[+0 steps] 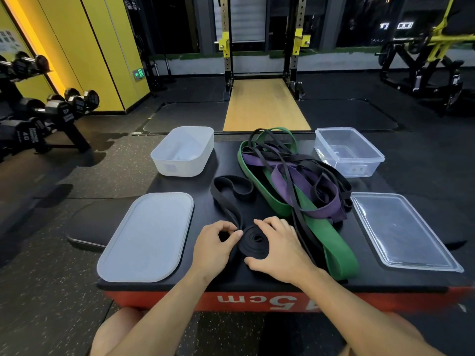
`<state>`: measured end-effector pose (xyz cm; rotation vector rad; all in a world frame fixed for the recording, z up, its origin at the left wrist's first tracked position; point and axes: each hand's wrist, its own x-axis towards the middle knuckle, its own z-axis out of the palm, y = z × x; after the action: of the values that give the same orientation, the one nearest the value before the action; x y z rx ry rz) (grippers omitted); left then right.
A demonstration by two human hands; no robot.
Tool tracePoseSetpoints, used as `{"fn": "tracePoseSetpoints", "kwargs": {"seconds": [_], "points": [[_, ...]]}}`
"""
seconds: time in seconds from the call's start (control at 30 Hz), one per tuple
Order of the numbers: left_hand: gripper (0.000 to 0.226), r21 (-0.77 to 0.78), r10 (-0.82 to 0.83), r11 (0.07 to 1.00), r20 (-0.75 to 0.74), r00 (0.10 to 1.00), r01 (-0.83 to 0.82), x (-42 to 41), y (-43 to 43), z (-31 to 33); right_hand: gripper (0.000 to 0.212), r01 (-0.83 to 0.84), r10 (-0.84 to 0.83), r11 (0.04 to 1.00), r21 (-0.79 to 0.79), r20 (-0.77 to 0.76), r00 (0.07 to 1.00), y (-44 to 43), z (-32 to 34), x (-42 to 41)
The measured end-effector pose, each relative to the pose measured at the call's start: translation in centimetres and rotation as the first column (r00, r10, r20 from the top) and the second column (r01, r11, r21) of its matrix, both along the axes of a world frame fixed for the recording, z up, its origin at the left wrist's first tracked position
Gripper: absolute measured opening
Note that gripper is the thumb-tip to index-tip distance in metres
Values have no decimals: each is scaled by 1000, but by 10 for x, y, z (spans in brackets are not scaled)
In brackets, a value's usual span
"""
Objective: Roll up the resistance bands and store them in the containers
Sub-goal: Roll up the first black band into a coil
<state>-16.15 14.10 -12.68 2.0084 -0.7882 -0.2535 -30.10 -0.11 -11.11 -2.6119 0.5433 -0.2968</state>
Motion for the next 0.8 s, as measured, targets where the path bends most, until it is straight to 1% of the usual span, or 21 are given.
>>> {"fn": "tracePoseSetpoints", "kwargs": {"seconds": [0.07,0.17,0.23,0.33,0.4,0.47,0.57,0.7,0.8], "points": [[8,2,-13,1000,40,999,13,2,0,-1,97,-25,25,999,25,-11,1000,1,1,0],[13,18,-10,1000,31,999,10,2,1,-1,96,-59,61,996,69,-28,998,1,3,0],[13,9,-17,1000,5,1000,17,2,2,-1,96,-79,83,993,92,-33,996,1,4,-1],[9,-67,-61,996,-83,995,56,0,5,-2,98,-125,129,984,130,-28,991,2,5,-1],[11,-101,-82,992,-119,989,70,-1,8,1,99,-142,148,976,168,-20,989,3,6,2],[11,-110,-61,993,-115,991,49,-1,8,3,100,-153,161,967,206,-21,987,3,8,4],[14,-92,-30,995,-68,997,24,-1,8,3,102,-162,176,956,244,-38,984,2,8,8],[17,-59,-44,997,-25,999,42,1,8,4,102,-171,185,966,192,-56,981,1,7,7],[18,-38,-56,998,10,998,56,1,9,5,107,-98,103,988,117,-43,994,3,3,5]]}}
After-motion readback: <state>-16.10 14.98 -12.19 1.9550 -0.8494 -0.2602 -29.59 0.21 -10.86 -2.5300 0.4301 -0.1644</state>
